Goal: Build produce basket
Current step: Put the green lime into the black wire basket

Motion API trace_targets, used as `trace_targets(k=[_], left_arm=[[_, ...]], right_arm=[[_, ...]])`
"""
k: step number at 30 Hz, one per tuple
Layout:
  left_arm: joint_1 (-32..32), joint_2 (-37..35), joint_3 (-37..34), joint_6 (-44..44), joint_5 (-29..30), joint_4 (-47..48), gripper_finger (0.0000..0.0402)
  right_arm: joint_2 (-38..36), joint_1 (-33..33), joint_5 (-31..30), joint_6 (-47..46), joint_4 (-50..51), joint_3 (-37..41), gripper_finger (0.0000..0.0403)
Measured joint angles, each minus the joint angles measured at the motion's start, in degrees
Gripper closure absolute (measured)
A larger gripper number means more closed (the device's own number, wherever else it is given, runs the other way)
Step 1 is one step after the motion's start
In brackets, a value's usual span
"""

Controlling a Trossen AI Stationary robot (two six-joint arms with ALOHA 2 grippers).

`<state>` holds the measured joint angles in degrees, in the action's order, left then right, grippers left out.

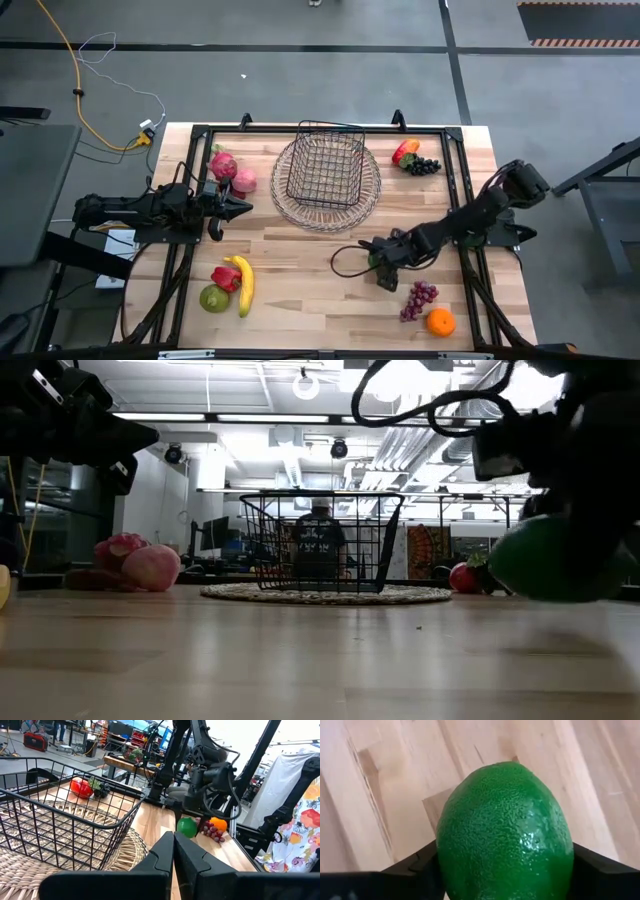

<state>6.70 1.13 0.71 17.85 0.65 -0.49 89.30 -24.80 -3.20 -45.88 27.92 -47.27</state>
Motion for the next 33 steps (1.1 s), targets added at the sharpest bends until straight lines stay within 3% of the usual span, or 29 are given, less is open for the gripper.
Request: trace_targets(k=[9,17,21,25,33], left_arm=[[0.0,0.0,0.0,0.0,0.0,0.0,0.0401],[0.0,0.0,0.0,0.1,0.0,0.0,0.0401],[0.0,0.0,0.0,14.0,-0.5,-2.6,0.0401],[-0.1,0.0,0.0,23.5,2.6,-5.9,0.0401],[0.0,0.0,0.0,24.6,6.0,-13.5,0.0401]], right_arm=[[-13.8,8.3,1.8,1.3,-1.2,0.0,0.0143],[-25.7,17.7,-3.8,5.5,-17.1,0.0,0.0141],[-28.2,21.6,-3.9,8.6,-23.5,0.0,0.0141],[-29.2,24.0,-3.1,10.6,-26.1,0.0,0.0141],[-29.3,25.2,-2.8,13.0,-26.0,0.0,0.014]])
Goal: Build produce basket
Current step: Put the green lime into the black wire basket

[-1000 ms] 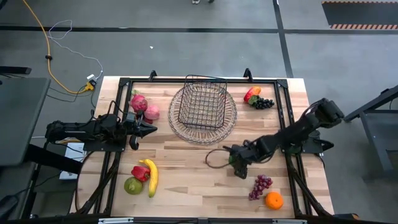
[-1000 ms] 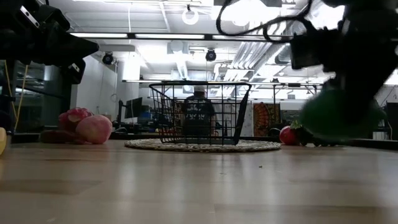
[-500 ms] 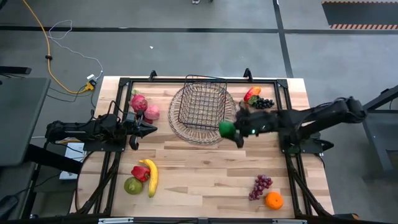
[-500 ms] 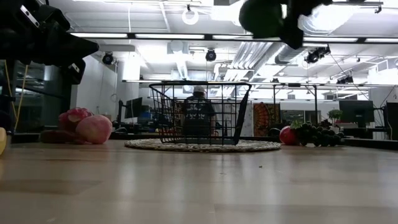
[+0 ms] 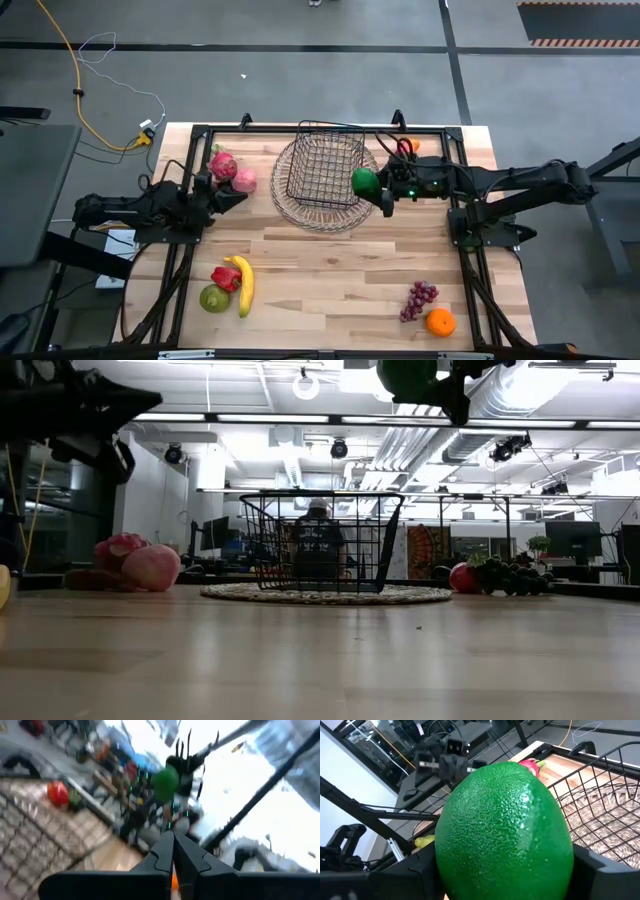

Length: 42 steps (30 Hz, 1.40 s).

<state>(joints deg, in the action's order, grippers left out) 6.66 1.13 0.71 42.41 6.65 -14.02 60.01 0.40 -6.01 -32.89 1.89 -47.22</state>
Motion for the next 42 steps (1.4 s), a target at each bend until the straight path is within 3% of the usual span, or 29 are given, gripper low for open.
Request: trace_targets(k=[5,9,16,22,29,35,42], left_arm=[[0.0,0.0,0.7,-4.6,3.8,-10.3,0.0401],[0.0,3.3,5.7,-7.3,4.4,-7.7,0.04],[0.0,17.7,18.1,-19.1,3.0,-2.9,0.0395],[0.0,28.2,30.4,-27.6,3.0,2.5,0.0339],[0.0,36.4,40.6,-29.1,3.0,10.0,0.0242],[0.0,38.7,42.0,-29.0,2.5,10.0,0.0189],[0.0,38.8,42.0,-26.1,2.5,10.0,0.0185]], right_arm=[[0.0,0.0,0.0,0.4,0.0,0.0,0.014],[0.0,0.0,0.0,0.4,0.0,0.0,0.014],[0.0,0.0,0.0,0.4,-1.3,0.0,0.014],[0.0,0.0,0.0,0.9,-3.6,0.0,0.014],[0.0,0.0,0.0,0.9,-3.6,0.0,0.014],[0.0,0.0,0.0,1.0,-4.4,0.0,0.014],[0.0,0.0,0.0,1.4,-7.2,0.0,0.014]])
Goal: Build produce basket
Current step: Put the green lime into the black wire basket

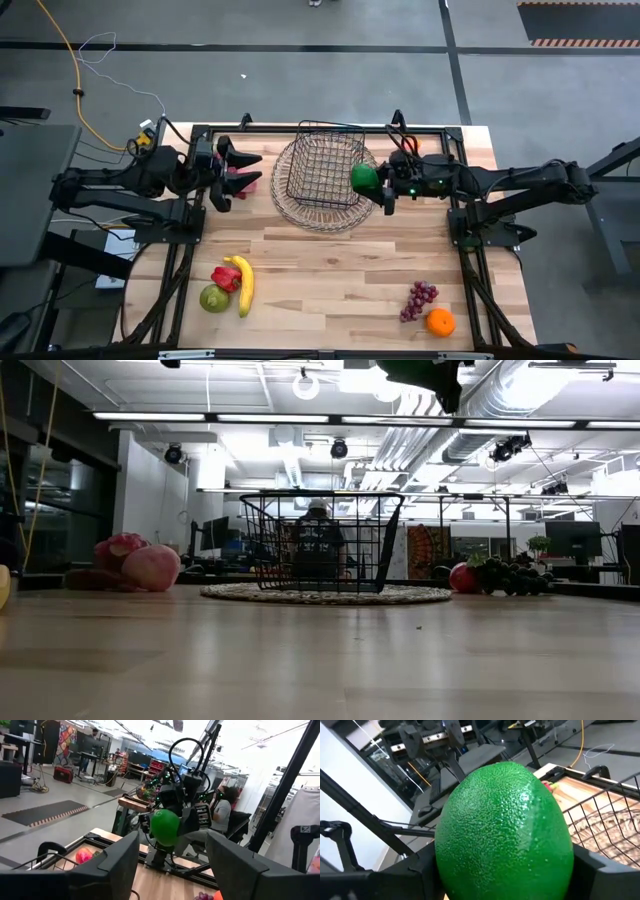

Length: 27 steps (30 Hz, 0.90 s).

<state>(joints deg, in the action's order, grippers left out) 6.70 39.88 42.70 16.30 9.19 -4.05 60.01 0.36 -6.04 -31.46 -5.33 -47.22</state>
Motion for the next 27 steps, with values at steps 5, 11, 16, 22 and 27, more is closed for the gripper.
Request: trace_targets(k=[5,11,16,22,27], left_arm=[[0.0,0.0,0.0,0.0,0.5,0.0,0.0185],[0.0,0.3,0.0,0.0,1.7,0.0,0.0185],[0.0,0.4,0.0,0.0,1.8,0.0,0.0185],[0.0,0.4,0.0,0.0,1.9,0.0,0.0184],[0.0,0.4,0.0,0.0,2.0,0.0,0.0184]], right_arm=[[0.4,0.7,-1.0,-3.4,-5.7,0.0,0.014],[5.5,5.1,-2.7,-1.6,-0.3,-6.6,0.014],[15.0,10.0,-2.5,3.5,16.3,-19.9,0.0139],[29.0,16.3,-2.4,1.1,34.7,-36.4,0.0139],[41.1,20.8,-1.3,-4.5,43.5,-47.5,0.0139]])
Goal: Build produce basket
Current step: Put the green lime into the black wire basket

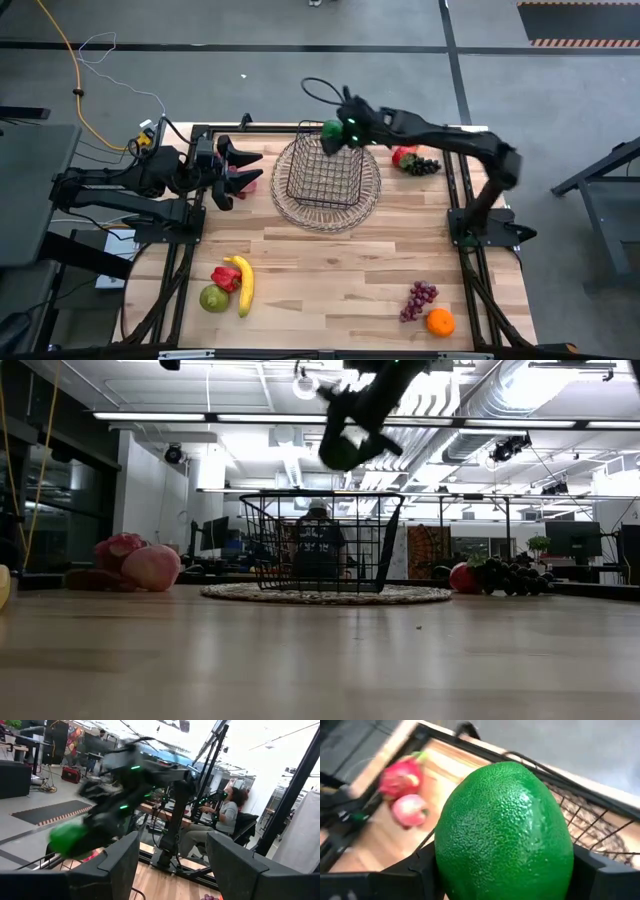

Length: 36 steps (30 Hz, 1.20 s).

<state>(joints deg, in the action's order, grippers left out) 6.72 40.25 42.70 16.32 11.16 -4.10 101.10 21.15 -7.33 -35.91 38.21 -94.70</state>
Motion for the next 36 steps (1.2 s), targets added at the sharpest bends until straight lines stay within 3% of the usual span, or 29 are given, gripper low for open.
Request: trace_targets(k=[7,15,26,30,36], left_arm=[[0.0,0.0,0.0,0.0,0.0,0.0,0.0184],[0.0,0.0,0.0,0.0,0.0,0.0,0.0183],[0.0,0.0,0.0,0.0,0.0,0.0,0.0184],[0.0,0.0,0.0,0.0,0.0,0.0,0.0183],[0.0,0.0,0.0,0.0,0.0,0.0,0.0183]], right_arm=[[13.8,3.5,5.2,-9.4,7.6,-9.9,0.0139],[22.9,5.3,5.3,-17.9,9.9,-13.3,0.0139],[26.5,5.6,2.6,-28.3,8.7,-13.3,0.0139],[26.5,5.5,-1.4,-27.6,7.5,-13.3,0.0139],[26.5,5.5,-2.1,-24.7,7.0,-13.2,0.0139]])
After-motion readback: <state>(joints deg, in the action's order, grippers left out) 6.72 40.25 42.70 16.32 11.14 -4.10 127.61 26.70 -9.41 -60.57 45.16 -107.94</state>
